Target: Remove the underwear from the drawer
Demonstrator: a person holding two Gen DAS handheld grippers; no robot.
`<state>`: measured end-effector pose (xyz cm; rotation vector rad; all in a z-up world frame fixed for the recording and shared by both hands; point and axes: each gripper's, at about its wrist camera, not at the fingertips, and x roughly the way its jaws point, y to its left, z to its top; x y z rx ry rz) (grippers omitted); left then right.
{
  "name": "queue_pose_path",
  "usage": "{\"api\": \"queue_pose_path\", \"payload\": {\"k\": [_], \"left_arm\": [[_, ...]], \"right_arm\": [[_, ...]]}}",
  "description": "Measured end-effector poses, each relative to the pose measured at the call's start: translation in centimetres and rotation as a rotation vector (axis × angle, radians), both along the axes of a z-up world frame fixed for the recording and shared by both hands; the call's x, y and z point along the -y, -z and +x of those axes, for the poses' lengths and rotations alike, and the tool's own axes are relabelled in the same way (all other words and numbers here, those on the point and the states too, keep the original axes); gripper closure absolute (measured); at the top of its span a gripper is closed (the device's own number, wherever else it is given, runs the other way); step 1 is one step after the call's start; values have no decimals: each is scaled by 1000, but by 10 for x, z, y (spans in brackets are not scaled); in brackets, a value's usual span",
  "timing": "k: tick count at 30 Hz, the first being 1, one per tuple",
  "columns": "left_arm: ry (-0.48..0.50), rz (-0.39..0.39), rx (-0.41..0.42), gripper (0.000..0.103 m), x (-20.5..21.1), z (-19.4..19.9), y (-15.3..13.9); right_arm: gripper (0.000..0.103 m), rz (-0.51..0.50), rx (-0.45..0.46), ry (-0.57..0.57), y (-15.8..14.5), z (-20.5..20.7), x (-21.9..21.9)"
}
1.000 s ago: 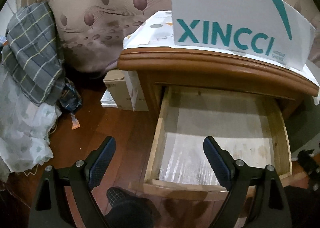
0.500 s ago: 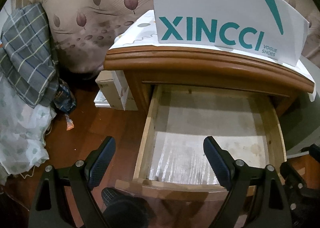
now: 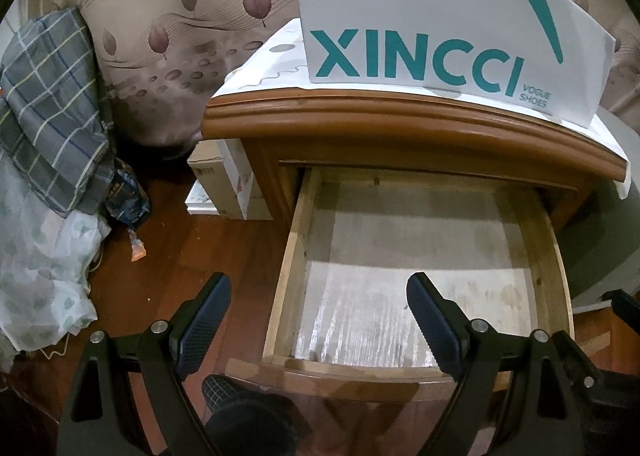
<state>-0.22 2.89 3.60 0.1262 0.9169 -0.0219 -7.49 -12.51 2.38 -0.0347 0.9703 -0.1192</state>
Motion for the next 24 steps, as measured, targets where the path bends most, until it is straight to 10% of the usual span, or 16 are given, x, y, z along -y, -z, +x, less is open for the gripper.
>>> {"api": "queue_pose_path", "payload": {"k": [24], "left_arm": [[37, -1, -7, 12, 6, -4, 7]], "right_arm": [[20, 2, -10, -8, 3, -1, 0]]}}
